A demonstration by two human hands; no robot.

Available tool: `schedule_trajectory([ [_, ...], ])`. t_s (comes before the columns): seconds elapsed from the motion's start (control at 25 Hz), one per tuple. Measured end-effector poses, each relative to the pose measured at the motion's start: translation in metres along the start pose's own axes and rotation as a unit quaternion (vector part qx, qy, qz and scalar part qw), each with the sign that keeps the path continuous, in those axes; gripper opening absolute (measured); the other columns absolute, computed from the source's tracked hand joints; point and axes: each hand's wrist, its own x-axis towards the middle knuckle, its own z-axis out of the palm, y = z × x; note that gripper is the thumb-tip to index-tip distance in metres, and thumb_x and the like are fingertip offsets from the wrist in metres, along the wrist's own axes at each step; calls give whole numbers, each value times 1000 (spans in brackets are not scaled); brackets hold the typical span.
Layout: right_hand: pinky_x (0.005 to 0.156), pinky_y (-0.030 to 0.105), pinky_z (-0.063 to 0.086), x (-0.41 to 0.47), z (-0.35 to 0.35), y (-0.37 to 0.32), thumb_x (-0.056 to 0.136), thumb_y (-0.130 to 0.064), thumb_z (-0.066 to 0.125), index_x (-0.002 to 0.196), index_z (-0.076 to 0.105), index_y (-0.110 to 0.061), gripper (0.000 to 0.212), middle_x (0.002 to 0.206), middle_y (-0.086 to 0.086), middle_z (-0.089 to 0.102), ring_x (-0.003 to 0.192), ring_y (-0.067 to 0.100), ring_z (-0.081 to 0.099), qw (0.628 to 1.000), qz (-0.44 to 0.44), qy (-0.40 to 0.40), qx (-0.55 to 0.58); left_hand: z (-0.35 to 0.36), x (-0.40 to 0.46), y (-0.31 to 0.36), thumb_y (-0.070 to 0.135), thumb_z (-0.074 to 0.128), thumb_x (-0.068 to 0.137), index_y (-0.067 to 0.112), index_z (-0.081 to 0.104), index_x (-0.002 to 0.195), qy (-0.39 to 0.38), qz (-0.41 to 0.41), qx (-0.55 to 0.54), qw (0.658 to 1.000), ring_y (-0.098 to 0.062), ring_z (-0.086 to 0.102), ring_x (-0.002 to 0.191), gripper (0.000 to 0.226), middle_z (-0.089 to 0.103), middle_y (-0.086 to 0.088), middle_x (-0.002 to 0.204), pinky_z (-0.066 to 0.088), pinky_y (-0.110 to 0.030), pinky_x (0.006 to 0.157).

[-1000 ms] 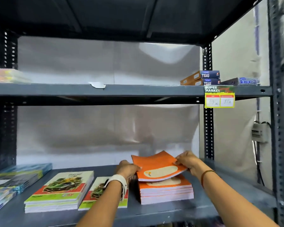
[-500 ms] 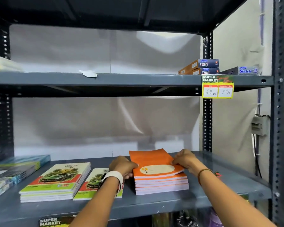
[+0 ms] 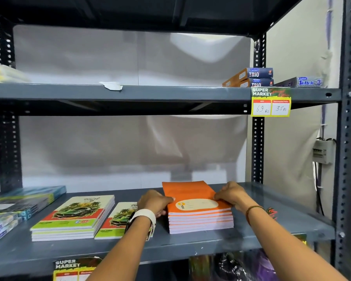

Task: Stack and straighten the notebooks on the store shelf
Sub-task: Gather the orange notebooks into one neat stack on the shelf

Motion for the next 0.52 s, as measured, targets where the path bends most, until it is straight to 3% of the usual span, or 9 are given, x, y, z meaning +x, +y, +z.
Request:
schedule_trajectory([
  [0.16, 60, 30, 49, -6, -1, -8, 62, -30, 73, 72, 55, -18, 24, 76, 4, 63, 72, 22, 61, 995, -10, 10, -96, 0, -3, 0, 49, 71, 72, 15, 67, 63, 9, 1, 36, 999, -10, 55, 38, 36, 71, -1, 59, 41, -16, 41],
  [0.32, 83, 38, 56, -12, 13, -38, 70, -29, 68, 96, 68, -17, 28, 104, 6, 68, 96, 29, 63, 978, -92, 102, -156, -20, -2, 2, 54, 59, 78, 8, 70, 74, 49, -3, 56, 997, -16, 65, 47, 48, 76, -5, 68, 55, -25, 60],
  [0.44, 87, 34, 52, -22, 39, -78, 75, -31, 65, 107, 68, -24, 33, 113, 5, 69, 105, 29, 62, 968, -182, 106, -134, -58, 4, 1, 36, 57, 83, 9, 68, 78, 99, 3, 184, 978, -21, 68, 56, 30, 70, -3, 56, 55, -26, 68],
  [0.52, 87, 33, 50, -35, 64, -103, 78, -34, 63, 105, 69, -27, 28, 114, 3, 69, 107, 27, 62, 960, -222, 78, -154, -81, 5, -3, 21, 54, 84, 10, 66, 89, 76, -3, 286, 955, -23, 71, 71, 17, 73, -5, 71, 55, -27, 73],
])
